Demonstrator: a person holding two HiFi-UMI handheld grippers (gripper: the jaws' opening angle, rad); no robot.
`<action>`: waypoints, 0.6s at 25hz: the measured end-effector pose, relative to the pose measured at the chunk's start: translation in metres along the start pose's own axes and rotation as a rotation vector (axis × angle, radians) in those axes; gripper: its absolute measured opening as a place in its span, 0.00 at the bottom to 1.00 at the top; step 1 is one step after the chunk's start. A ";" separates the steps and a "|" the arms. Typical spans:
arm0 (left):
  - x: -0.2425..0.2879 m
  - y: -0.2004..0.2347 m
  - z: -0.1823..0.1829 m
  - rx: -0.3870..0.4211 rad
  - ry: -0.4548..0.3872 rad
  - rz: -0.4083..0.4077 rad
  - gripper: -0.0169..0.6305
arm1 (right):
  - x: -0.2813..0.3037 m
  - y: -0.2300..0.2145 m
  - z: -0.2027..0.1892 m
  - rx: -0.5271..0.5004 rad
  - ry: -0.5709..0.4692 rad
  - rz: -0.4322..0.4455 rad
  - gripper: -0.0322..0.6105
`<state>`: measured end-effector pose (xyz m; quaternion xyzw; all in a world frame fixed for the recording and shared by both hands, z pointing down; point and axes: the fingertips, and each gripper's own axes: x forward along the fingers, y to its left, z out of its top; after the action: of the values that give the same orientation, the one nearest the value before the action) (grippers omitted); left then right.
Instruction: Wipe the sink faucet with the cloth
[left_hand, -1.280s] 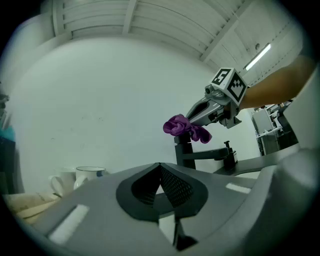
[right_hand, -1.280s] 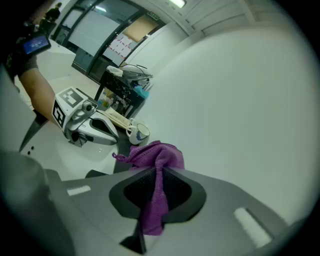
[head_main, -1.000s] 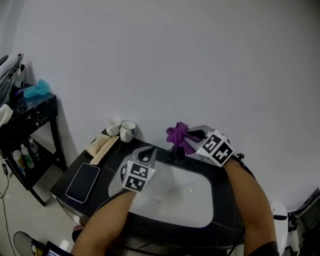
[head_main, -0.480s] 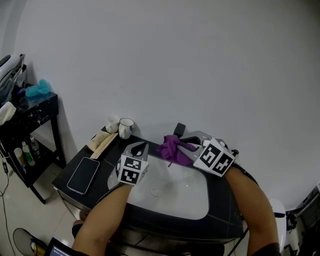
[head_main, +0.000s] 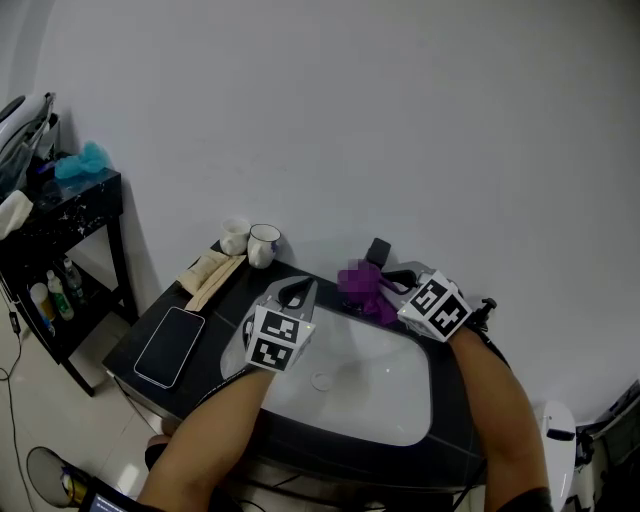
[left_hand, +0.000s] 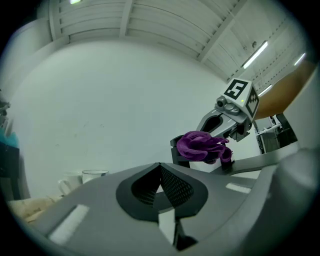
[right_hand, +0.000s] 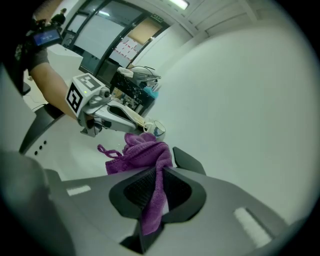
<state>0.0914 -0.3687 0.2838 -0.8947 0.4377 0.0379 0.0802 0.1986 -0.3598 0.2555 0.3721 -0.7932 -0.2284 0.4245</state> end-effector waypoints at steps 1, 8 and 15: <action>0.002 -0.001 0.000 0.009 0.000 -0.006 0.05 | 0.004 -0.005 -0.002 0.000 0.003 -0.010 0.11; 0.016 -0.010 -0.001 0.043 -0.005 -0.048 0.05 | 0.024 -0.028 -0.016 -0.036 0.054 -0.054 0.11; 0.027 -0.009 -0.004 0.058 -0.015 -0.060 0.05 | 0.027 -0.029 -0.015 -0.035 0.018 -0.044 0.11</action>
<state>0.1156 -0.3850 0.2847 -0.9045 0.4110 0.0293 0.1103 0.2130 -0.3993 0.2572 0.3839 -0.7770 -0.2480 0.4329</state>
